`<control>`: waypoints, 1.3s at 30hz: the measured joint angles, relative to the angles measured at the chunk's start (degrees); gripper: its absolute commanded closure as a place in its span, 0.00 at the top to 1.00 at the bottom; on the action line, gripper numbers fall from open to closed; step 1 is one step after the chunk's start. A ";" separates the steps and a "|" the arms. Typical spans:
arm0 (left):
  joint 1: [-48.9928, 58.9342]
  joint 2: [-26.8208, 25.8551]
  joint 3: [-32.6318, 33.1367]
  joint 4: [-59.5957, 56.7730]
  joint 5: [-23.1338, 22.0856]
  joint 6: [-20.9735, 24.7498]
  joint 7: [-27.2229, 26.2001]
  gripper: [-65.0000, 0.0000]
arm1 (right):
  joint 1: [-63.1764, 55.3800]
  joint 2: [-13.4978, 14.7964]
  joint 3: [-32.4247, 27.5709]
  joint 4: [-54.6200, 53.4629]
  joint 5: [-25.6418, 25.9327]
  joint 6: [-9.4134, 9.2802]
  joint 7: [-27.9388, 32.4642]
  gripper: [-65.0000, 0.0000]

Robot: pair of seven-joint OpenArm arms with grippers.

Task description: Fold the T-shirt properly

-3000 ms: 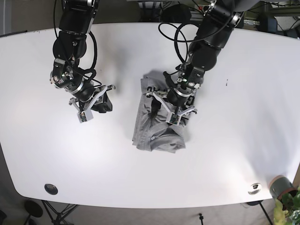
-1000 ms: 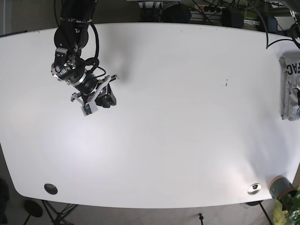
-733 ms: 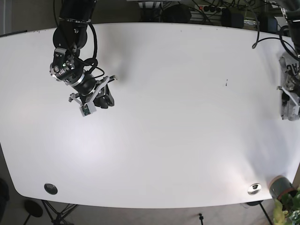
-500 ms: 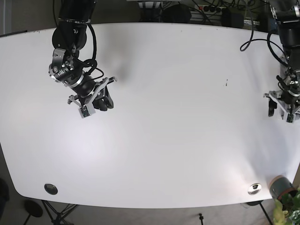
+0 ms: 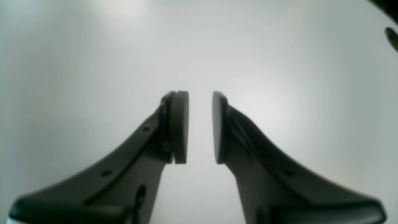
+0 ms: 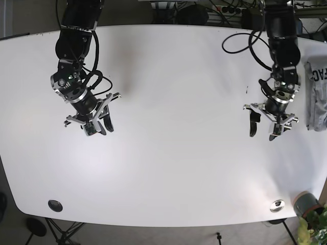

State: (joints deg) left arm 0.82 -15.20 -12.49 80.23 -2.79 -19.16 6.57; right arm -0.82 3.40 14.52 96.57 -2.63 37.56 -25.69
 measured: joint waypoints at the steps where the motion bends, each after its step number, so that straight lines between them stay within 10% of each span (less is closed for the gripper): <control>1: 0.59 1.95 0.00 0.79 1.79 1.27 -0.98 0.58 | -0.37 0.15 0.11 -0.22 -2.10 0.00 3.30 0.19; 5: 3.21 8.22 0.59 1.07 5.55 2.82 -8.61 0.58 | -2.27 0.28 0.22 -1.36 -7.37 -0.11 11.50 0.19; 10: 8.41 13.49 0.39 1.49 9.53 5.60 -16.24 0.58 | -5.92 0.26 0.09 -1.42 -8.15 -5.18 17.22 0.19; 18: 18.40 17.40 0.50 8.07 10.91 5.70 -17.75 0.58 | -13.66 3.15 2.40 -1.40 -0.17 -7.52 20.61 0.19; 39: 47.84 17.09 1.79 23.08 10.71 5.90 -18.10 0.58 | -41.18 5.73 4.02 9.03 13.90 -6.95 21.03 0.19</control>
State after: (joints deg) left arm 48.66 1.89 -10.70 103.31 7.92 -13.26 -11.53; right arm -42.00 9.13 18.55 105.60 11.27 30.61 -4.67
